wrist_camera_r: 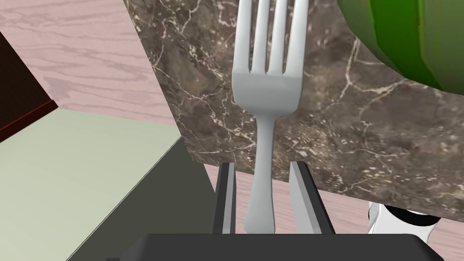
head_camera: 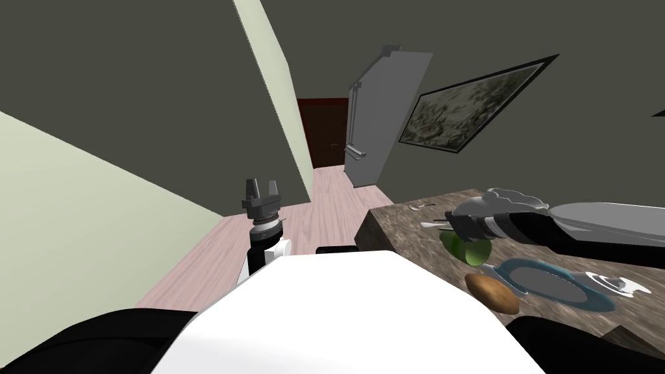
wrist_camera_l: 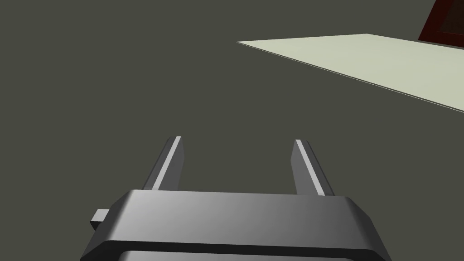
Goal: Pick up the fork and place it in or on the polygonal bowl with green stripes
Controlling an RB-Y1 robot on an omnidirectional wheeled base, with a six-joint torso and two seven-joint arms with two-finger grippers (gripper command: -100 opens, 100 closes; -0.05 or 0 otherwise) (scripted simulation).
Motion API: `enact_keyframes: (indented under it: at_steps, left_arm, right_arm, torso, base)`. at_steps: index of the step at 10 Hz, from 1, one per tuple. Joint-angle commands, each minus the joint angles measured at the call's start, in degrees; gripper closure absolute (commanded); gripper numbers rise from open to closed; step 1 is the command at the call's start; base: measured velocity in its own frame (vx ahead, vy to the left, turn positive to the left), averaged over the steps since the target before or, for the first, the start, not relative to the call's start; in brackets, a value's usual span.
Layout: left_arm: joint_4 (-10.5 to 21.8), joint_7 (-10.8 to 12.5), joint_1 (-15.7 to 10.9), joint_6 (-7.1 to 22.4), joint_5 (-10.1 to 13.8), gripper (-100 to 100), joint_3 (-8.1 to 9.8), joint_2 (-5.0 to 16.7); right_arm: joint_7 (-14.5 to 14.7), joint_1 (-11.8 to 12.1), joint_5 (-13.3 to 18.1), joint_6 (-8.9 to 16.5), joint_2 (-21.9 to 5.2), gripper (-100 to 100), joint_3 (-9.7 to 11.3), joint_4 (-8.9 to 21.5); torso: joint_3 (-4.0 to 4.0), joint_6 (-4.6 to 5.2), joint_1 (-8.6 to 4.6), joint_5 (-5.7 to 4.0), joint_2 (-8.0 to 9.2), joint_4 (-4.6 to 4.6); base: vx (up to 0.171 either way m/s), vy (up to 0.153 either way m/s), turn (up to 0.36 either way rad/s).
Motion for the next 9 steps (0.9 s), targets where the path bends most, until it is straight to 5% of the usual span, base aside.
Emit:
enact_keyframes:
  at_steps: [1,9]
  left_arm:
    - [0.00,0.00,0.00,0.00,0.00,0,0.00,0.00]
    - [0.00,0.00,0.01,0.00,0.00,0,0.00,0.00]
  right_arm:
    - [0.35,-0.47,-0.66,-2.00,-0.14,100,-0.25,2.17]
    - [1.97,-0.90,-1.99,-10.59,-2.02,100,-0.16,10.94]
  torso:
    - [0.00,0.00,0.00,0.00,0.00,0.00]
    - [-0.19,0.01,0.04,0.04,-0.28,-0.11]
  base:
    - [-0.070,-0.050,0.130]
    - [-0.040,-0.054,0.111]
